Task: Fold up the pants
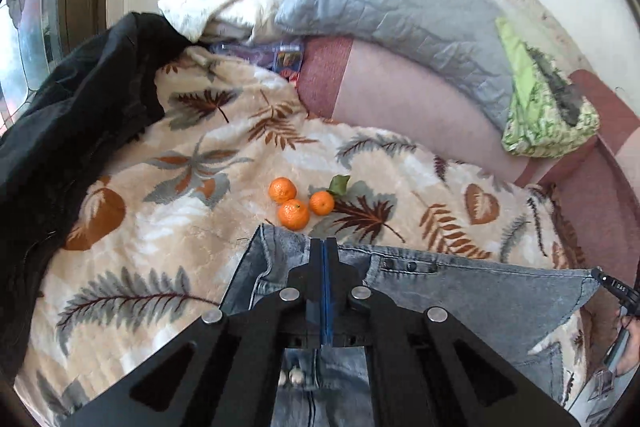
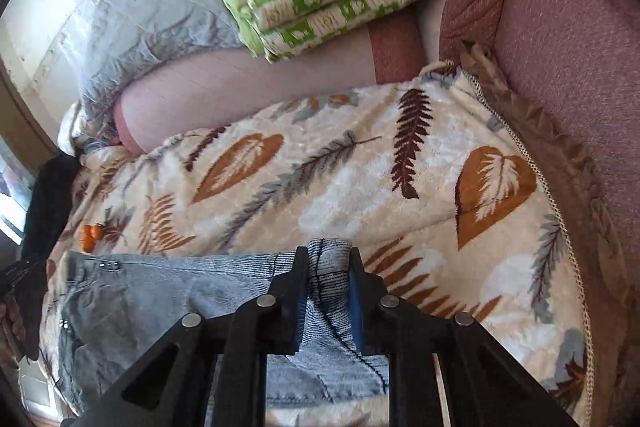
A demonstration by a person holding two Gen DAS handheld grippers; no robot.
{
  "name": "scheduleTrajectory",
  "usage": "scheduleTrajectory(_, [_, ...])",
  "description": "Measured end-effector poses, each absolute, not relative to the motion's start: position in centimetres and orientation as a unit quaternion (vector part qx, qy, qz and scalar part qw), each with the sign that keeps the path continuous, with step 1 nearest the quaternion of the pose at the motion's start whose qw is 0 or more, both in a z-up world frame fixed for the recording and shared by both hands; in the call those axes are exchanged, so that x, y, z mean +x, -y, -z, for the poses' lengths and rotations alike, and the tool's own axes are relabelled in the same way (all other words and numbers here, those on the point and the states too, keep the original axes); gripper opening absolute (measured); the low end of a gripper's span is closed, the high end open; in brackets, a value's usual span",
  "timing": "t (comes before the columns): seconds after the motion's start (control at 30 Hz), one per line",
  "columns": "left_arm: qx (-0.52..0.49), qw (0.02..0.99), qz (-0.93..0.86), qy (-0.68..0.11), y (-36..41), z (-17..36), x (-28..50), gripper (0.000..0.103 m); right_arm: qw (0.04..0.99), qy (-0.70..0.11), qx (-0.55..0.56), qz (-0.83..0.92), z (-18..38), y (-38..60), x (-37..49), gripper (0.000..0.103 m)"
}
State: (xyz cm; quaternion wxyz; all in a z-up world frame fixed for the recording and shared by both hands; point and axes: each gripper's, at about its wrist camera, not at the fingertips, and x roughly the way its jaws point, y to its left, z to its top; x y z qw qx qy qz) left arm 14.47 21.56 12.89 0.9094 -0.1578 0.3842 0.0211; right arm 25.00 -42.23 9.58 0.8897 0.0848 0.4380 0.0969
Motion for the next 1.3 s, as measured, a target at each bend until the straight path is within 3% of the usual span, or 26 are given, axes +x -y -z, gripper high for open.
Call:
scheduleTrajectory(0.1, [-0.147, 0.923, -0.012, -0.355, -22.0, -15.4, 7.3, 0.000, 0.899, -0.414, 0.077, -0.120, -11.8, 42.5, 19.4, 0.019])
scheduleTrajectory(0.27, [-0.140, 0.903, 0.007, -0.406, -23.0, -13.0, 2.9, 0.000, 0.885, -0.443, 0.060, -0.127, -9.0, 42.8, 13.2, 0.019])
scheduleTrajectory(0.43, [-0.201, 0.869, -0.004, -0.453, -24.4, -8.4, 8.0, 0.000, 0.876, -0.463, 0.078, -0.112, -5.2, 43.4, 13.9, 0.019])
scheduleTrajectory(0.83, [-0.217, 0.815, -0.013, -0.538, -22.5, 0.2, 27.4, 0.000, 0.887, -0.444, 0.057, -0.115, -7.0, 43.5, 19.5, 0.019])
scheduleTrajectory(1.13, [-0.215, 0.807, -0.029, -0.550, -22.2, 2.8, 29.0, 0.000, 0.887, -0.443, 0.055, -0.117, -6.5, 43.4, 23.0, 0.019])
scheduleTrajectory(1.3, [-0.207, 0.833, -0.032, -0.512, -21.9, -1.3, 26.6, 0.000, 0.890, -0.438, 0.064, -0.112, -6.7, 43.6, 22.1, 0.019])
